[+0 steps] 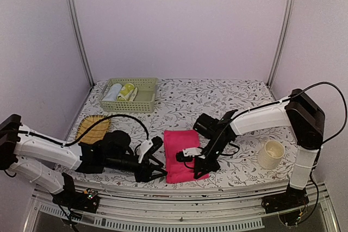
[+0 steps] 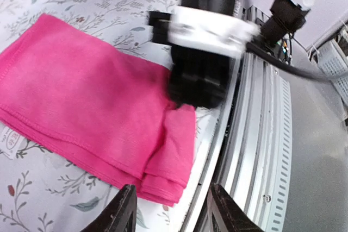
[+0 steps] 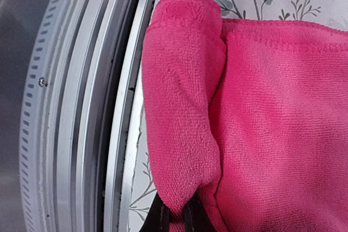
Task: Roll the towels
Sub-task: Roll the towel at the center of the board.
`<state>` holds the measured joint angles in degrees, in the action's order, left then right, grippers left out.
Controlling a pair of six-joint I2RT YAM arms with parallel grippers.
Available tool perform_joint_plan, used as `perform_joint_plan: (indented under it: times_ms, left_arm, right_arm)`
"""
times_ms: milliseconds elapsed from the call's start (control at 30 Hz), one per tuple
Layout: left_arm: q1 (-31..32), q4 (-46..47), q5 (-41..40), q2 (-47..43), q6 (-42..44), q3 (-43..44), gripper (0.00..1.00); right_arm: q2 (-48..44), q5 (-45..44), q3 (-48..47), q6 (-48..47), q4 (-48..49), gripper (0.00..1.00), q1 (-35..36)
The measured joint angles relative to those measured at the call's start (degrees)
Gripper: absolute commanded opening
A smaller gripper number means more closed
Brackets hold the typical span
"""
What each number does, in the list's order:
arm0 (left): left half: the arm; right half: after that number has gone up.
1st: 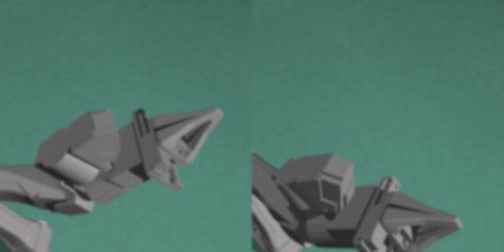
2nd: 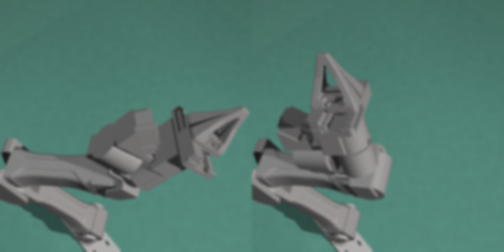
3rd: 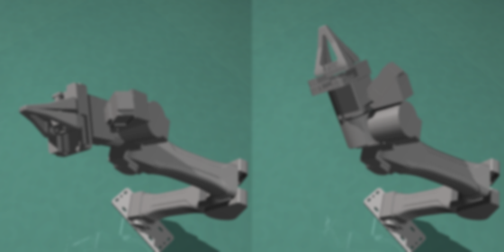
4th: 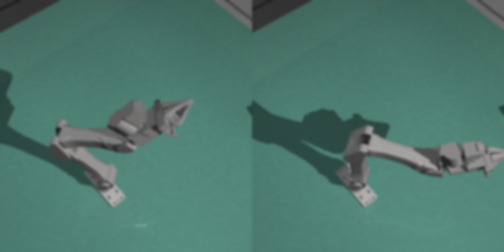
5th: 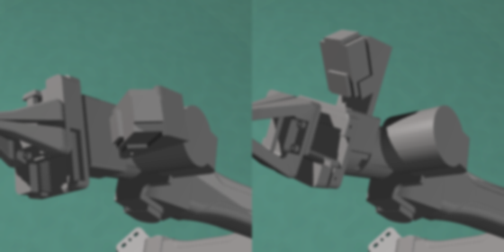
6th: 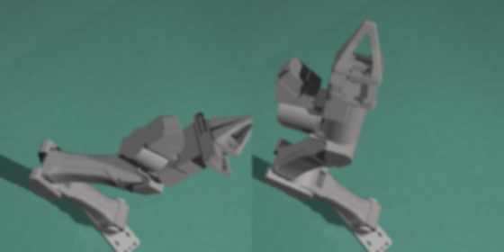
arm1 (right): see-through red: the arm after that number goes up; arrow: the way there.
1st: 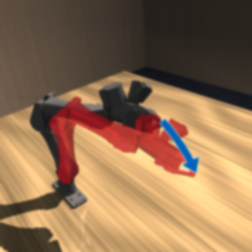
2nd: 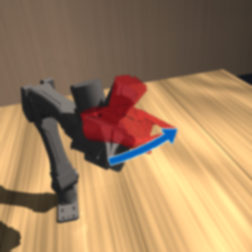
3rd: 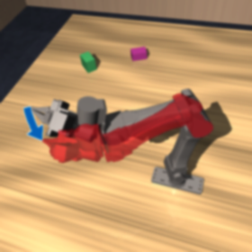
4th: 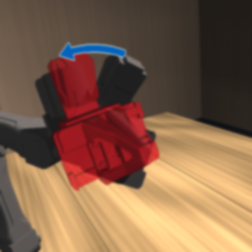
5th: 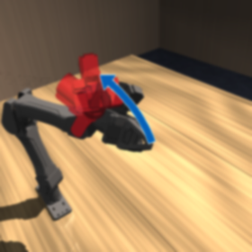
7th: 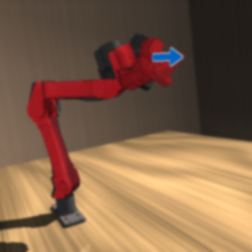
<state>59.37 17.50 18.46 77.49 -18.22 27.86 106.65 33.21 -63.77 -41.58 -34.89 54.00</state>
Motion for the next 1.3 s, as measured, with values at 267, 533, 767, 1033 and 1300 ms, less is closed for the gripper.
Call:
perform_joint_plan:
  times_ms: [267, 533, 767, 1033, 1300]
  left_arm:
    - [14.4, 1.8, -19.1, -8.2, 9.2, -6.7, 0.42]
    - [18.4, -3.7, -26.5, 6.7, 21.5, 6.7, 0.49]
    - [18.9, -6.4, -30.5, 19.8, 29.9, 16.8, 0.48]
    - [18.9, -7.7, -34.5, 27.0, 34.2, 20.2, 0.29]
    - [17.9, -10.2, -33.0, 27.2, 33.6, 22.0, 0.10]
  right_arm:
    - [13.0, 12.5, -12.6, 0.2, -15.2, 0.03, -5.5]
    - [20.6, 18.9, -19.7, 0.2, -25.0, 0.03, -7.9]
    - [22.1, 20.6, -20.9, 0.1, -27.2, 0.03, -8.4]
    - [22.2, 20.9, -20.8, 0.1, -27.1, 0.04, -8.4]
    - [21.6, 21.8, -19.9, -0.4, -27.3, 0.30, -9.3]
